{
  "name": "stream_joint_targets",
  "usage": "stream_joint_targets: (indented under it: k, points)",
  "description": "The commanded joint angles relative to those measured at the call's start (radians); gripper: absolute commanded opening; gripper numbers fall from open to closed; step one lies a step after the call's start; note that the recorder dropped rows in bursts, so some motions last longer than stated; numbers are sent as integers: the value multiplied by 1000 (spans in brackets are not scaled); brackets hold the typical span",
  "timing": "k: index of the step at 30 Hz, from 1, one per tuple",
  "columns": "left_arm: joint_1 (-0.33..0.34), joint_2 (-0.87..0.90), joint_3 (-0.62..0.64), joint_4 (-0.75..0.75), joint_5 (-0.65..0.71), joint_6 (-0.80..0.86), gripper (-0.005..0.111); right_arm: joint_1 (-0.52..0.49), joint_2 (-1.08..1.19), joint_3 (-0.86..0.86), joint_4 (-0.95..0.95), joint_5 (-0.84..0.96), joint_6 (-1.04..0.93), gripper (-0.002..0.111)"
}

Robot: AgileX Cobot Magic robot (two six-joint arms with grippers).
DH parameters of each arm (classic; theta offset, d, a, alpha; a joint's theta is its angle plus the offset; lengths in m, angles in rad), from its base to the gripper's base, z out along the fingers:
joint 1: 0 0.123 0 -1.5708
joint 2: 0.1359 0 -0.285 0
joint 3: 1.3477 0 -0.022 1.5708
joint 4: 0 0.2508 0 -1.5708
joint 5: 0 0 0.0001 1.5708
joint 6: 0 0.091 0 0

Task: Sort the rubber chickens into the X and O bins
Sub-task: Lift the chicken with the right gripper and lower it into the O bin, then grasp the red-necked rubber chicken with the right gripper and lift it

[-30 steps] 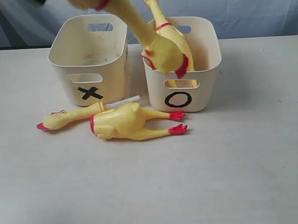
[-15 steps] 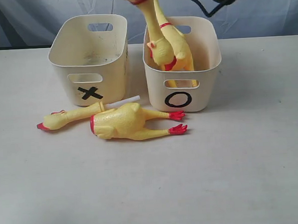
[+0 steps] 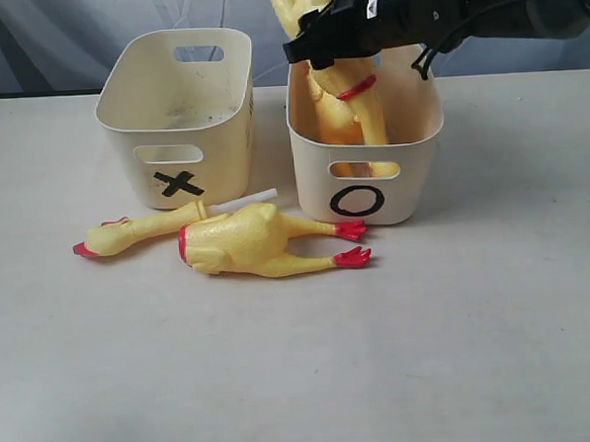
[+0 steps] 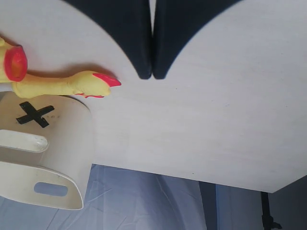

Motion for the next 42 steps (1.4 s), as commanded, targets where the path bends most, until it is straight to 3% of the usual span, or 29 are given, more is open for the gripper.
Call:
stream_joint_targets:
  k: [1, 9, 12, 13, 15, 19, 26, 29, 33, 37, 39, 41, 42]
  points:
    - [-8, -3, -3, 7, -11, -5, 0, -4, -31, -1, 22, 54, 5, 83]
    - [-8, -3, -3, 7, -11, -5, 0, 65, -185, -1, 19, 116, -61, 81]
    - [-8, -3, -3, 7, -11, -5, 0, 205, -206, -1, 50, 402, -379, 81]
    - [-8, -3, -3, 7, -11, -5, 0, 262, -190, -1, 124, 551, -555, 81]
    - [-8, -3, -3, 7, -11, -5, 0, 343, -139, -1, 241, 696, -725, 81]
    - [-8, -3, -3, 7, -11, -5, 0, 431, -8, -1, 166, 662, -786, 81]
    - [-8, -3, -3, 7, -11, -5, 0, 431, 121, -1, -145, 462, -774, 81]
    - [-8, -3, -3, 7, -11, -5, 0, 431, 158, -1, -176, 393, -748, 81]
    - [-8, -3, -3, 7, -11, -5, 0, 431, 201, -1, -178, 440, -748, 81]
    - [-8, -3, -3, 7, -11, -5, 0, 433, 233, -1, -176, 605, -746, 80]
    - [-8, -3, -3, 7, -11, -5, 0, 436, 235, -1, -181, 675, -746, 71]
    - [-8, -3, -3, 7, -11, -5, 0, 449, 224, -1, -198, 744, -746, 43]
    - [-8, -3, -3, 7, -11, -5, 0, 457, 216, -1, -198, 772, -746, 23]
